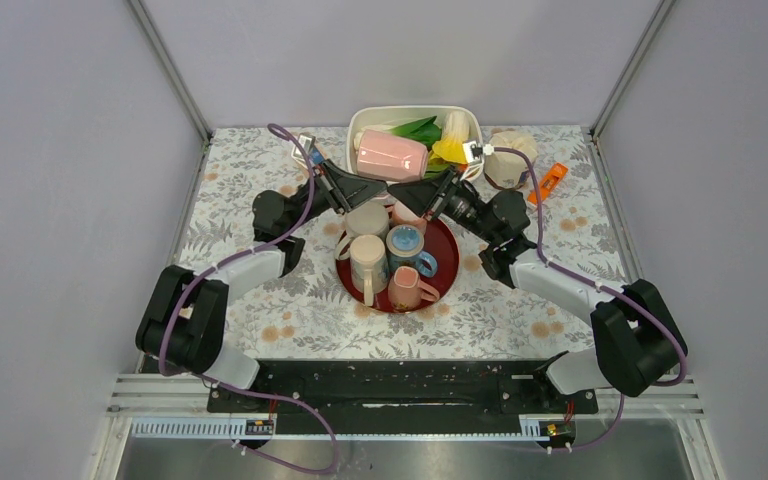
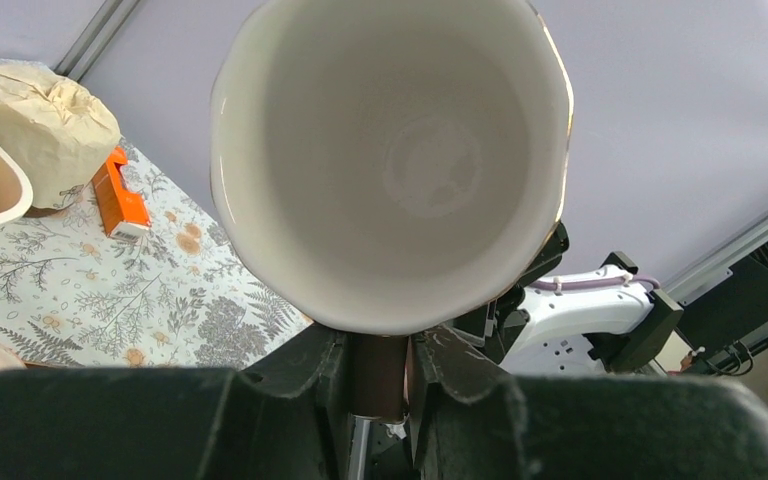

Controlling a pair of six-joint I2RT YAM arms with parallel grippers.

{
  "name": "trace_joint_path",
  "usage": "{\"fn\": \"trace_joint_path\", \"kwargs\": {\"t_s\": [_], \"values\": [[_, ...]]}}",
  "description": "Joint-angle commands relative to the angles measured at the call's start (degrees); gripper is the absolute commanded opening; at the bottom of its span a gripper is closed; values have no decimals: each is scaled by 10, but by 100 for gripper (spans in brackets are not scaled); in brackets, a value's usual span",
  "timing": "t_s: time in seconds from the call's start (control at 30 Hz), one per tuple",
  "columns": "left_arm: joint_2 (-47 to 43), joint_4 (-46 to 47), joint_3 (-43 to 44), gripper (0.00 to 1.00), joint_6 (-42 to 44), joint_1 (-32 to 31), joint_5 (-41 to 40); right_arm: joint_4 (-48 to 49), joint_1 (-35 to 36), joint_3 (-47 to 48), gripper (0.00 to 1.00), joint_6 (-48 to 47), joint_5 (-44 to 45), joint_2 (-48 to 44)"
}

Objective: Turn the mug right side up

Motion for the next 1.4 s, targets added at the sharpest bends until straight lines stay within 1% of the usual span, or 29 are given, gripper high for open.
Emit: {"fn": "trace_joint_path", "kwargs": {"t_s": [0.0,0.1,0.17,0.33,0.4,0.47,0.57,0.63,0.7,0.83,0.9,0.93,1.0,1.13,1.27,1.37], "values": [[-48,48,46,0,-13,25,-27,10,19,0,29,-85,-99,-19],[-64,37,50,0,-5,41,-18,-1,10,0,47,-121,-126,-22],[-75,27,52,0,5,52,-14,-18,4,1,55,-145,-145,-25],[-97,-5,58,0,43,80,-4,-71,-4,5,67,-201,-169,-41],[-105,-34,65,0,80,89,6,-110,-7,9,70,-230,-186,-54],[-116,-97,75,0,131,104,17,-168,-14,19,76,-270,-205,-73],[-132,-190,90,0,203,131,25,-282,-25,34,84,-349,-213,-114],[-146,-275,107,0,270,151,31,-382,-30,49,91,-424,-203,-144],[-163,-365,126,0,348,169,27,-480,-31,65,98,-496,-168,-174],[-186,-549,171,0,497,204,-2,-606,-33,68,99,-612,-89,-234],[-192,-643,196,0,591,207,-37,-633,-34,60,100,-638,-40,-263],[-194,-679,204,0,627,222,-55,-643,-34,54,99,-647,-19,-279],[-199,-722,203,0,680,236,-89,-666,-36,50,99,-663,7,-298],[-191,-758,192,0,742,273,-146,-672,-42,29,99,-679,23,-338],[-147,-776,200,0,758,316,-155,-649,-56,-1,99,-680,10,-366],[-105,-752,198,0,760,337,-157,-629,-69,-22,99,-678,2,-375]]}}
